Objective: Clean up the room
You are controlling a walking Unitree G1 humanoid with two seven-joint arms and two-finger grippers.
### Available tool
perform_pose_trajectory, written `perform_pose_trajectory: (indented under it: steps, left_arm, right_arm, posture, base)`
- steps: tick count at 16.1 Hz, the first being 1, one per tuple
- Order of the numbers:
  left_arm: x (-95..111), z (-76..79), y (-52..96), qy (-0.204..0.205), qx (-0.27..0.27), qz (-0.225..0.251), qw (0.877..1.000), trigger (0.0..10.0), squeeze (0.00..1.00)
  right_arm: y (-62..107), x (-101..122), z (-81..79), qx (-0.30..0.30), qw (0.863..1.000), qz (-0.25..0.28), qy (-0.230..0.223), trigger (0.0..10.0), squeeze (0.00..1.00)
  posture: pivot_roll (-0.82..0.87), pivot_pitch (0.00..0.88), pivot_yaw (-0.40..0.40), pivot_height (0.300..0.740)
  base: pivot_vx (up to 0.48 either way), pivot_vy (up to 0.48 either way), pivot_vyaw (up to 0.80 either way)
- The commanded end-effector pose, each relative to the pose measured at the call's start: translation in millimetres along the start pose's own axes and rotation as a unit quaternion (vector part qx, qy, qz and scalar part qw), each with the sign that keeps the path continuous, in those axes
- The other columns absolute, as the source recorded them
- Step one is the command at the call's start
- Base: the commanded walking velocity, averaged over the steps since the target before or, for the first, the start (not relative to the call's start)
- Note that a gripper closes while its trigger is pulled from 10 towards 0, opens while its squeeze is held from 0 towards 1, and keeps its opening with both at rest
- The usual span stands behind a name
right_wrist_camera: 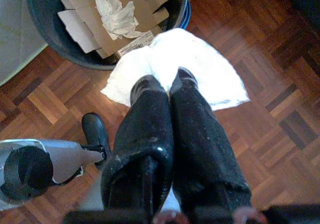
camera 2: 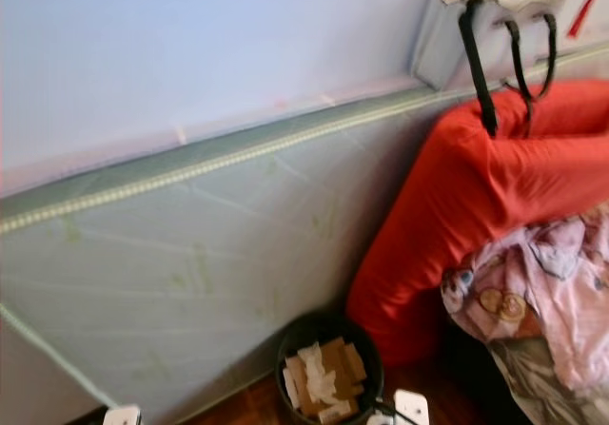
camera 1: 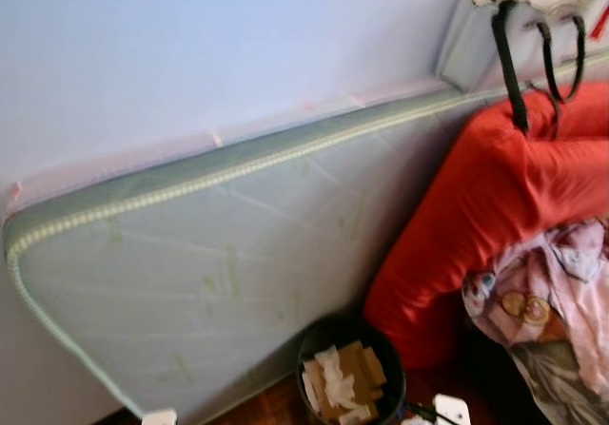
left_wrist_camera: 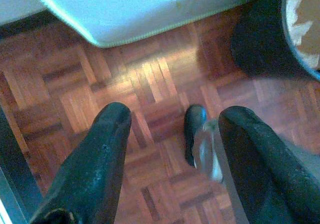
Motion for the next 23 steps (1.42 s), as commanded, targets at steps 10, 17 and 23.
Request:
perform_pose_trajectory:
  steps: [10,17,23]
  left_arm:
    - [9,5.4,-1.6,-0.001,-0.01,0.018,1.0,10.0,0.0]
    - [117,46.5,-1.0,0.03,-0.081,0.21,0.974,10.0,0.0]
    - [125,47.5,21.0,0.032,-0.109,0.312,0.943,10.0,0.0]
  right_arm:
    - [0.1,11,9.4,-0.003,1.0,0.022,0.011,10.0,0.0]
    - [0.4,88,-13.0,0.043,0.984,0.17,0.023,10.0,0.0]
    - [15.8,118,-11.8,0.057,0.959,0.278,0.03,10.0,0.0]
  posture:
    - [0.04,0.0,-0.014,0.74]
    - [0.04,0.007,-0.023,0.74]
    - [0.05,0.0,-0.042,0.74]
  base:
    - [0.088,0.0,0.0]
    - [0.0,0.0,0.0]
    - [0.0,0.0,0.0]
Point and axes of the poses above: a point about 5 cm out from each wrist's last joint towards the gripper, its own y axis pointing back from the gripper into the wrist, its own x axis along the axis of the wrist's last joint, z = x × y, the point moved 5 cm from there along -y, pointing out of the wrist towards the gripper, and after that the axes turned 4 degrees about y, right-handed, at the moved point
